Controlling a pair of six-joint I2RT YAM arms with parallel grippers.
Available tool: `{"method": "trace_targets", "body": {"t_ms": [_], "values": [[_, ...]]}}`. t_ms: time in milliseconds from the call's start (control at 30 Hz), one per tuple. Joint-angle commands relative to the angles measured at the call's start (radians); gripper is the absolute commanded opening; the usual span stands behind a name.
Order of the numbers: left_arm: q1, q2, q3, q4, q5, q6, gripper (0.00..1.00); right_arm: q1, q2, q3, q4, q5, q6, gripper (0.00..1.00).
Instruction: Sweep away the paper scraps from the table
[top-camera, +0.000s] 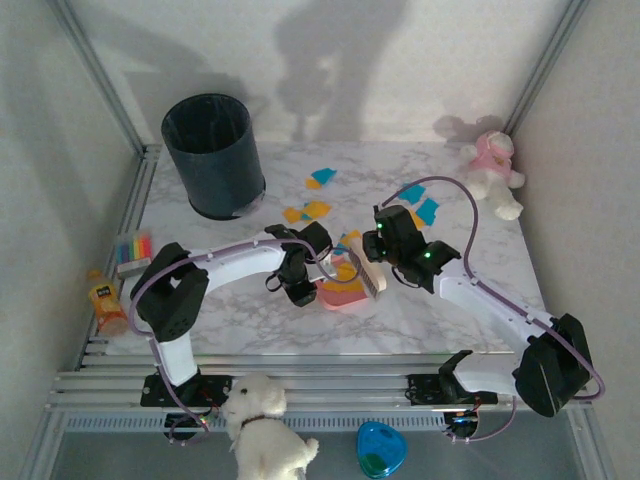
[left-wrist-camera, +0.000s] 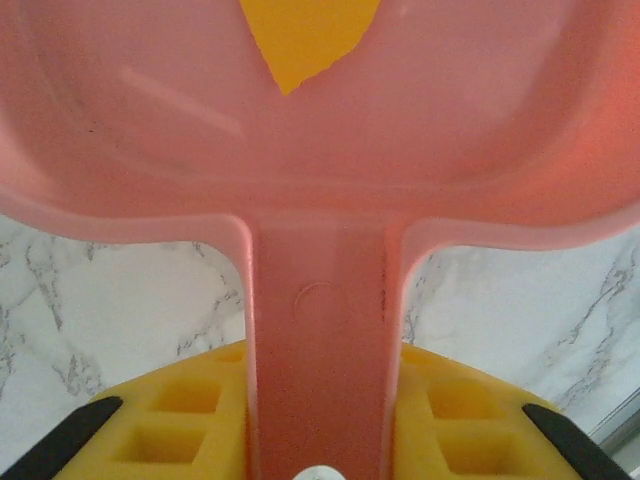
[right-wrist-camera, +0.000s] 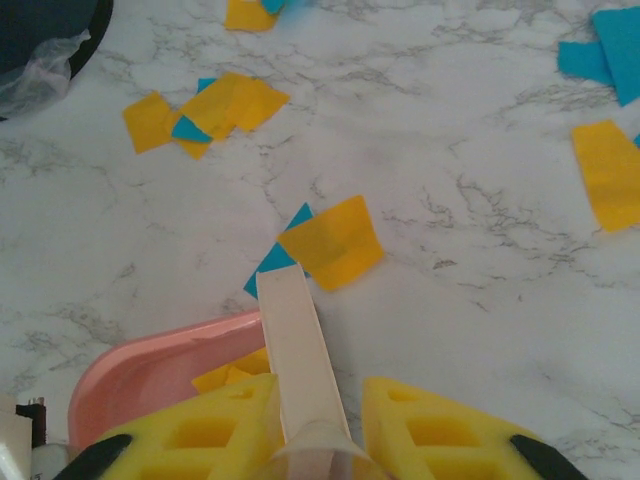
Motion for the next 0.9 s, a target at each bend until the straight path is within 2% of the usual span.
{"method": "trace_targets", "body": {"t_ms": [0,433,867], "values": [[0.006,-0.031,-0.028,-0.031,-0.045,-0.030,0.00,-0.003,-0.043,0.018,0.037,0.060,0.017,0.00],[0.043,-0.091,-0.072,-0.045,-0.050,-0.069,0.00,-0.103,0.033,0.057,0.104,0.124,-0.041,0.00],[0.086,-0.062,-0.051,-0.101,-0.098,-0.128,0.00,-0.177,0.300,0.264,0.167,0.096,-0.212,0.00]]}}
